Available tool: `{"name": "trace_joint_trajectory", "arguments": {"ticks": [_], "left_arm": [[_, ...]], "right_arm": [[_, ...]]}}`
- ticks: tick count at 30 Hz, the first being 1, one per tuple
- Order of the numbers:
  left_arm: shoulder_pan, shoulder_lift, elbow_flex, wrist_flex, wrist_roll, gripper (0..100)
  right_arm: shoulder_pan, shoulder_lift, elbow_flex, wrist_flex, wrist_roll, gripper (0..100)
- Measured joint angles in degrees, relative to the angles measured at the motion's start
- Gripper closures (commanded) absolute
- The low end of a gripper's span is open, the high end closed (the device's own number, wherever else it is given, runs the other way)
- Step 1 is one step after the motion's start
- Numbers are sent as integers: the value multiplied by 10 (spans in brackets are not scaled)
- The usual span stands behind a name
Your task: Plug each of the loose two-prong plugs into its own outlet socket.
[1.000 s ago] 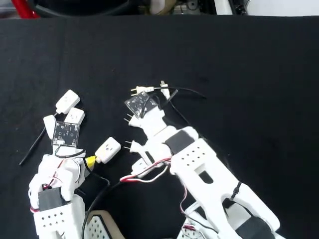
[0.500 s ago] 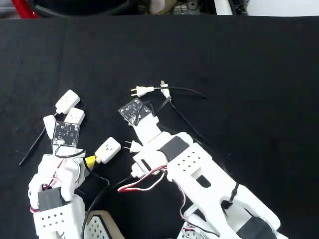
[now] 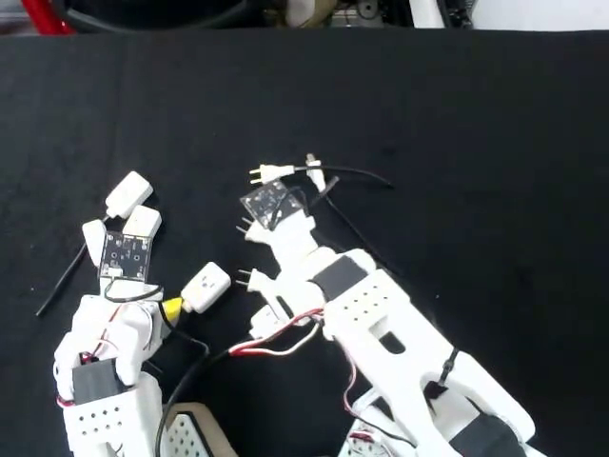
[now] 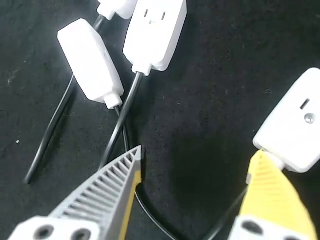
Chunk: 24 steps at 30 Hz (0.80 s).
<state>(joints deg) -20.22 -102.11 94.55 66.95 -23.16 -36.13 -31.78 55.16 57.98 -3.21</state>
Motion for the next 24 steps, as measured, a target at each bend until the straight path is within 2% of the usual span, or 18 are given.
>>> {"name": "trace_joint_trajectory", "arguments": {"ticks": [24], "left_arm": [[0, 0, 0, 0, 0, 676]], "right_arm": [[-23, -7, 40, 4, -1, 986]]}}
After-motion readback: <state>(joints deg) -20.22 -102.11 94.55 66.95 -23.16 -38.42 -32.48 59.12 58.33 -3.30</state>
